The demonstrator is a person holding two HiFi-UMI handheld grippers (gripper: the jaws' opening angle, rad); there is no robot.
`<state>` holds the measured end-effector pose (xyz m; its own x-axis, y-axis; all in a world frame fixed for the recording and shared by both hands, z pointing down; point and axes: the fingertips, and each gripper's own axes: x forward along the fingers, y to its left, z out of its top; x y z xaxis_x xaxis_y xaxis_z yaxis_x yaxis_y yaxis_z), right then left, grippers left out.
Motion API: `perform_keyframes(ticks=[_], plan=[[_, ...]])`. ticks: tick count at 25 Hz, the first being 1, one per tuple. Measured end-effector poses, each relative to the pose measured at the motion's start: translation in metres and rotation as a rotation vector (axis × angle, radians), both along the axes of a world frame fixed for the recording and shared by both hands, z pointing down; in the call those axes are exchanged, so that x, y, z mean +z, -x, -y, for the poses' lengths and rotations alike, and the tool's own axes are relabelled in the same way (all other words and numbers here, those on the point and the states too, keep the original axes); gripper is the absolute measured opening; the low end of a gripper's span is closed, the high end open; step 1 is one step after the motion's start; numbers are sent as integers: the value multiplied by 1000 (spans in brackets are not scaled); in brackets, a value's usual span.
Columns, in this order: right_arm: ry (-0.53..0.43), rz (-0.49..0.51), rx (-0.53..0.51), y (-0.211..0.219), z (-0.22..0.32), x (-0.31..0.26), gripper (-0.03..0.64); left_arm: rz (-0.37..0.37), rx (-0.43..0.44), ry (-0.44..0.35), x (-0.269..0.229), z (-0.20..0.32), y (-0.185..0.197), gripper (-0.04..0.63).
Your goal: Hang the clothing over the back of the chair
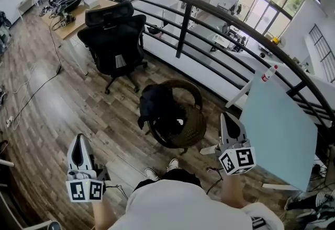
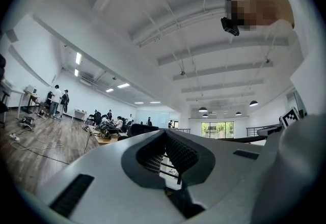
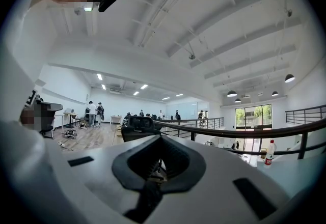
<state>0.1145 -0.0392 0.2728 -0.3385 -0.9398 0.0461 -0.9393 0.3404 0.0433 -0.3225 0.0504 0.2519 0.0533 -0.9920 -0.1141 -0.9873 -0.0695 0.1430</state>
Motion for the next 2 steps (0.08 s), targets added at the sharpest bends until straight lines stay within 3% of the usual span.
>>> perform_keyframes(ticks=[2], plan=[[5, 5, 11, -2, -2, 2, 18, -2, 4, 0, 1, -1, -1, 23]])
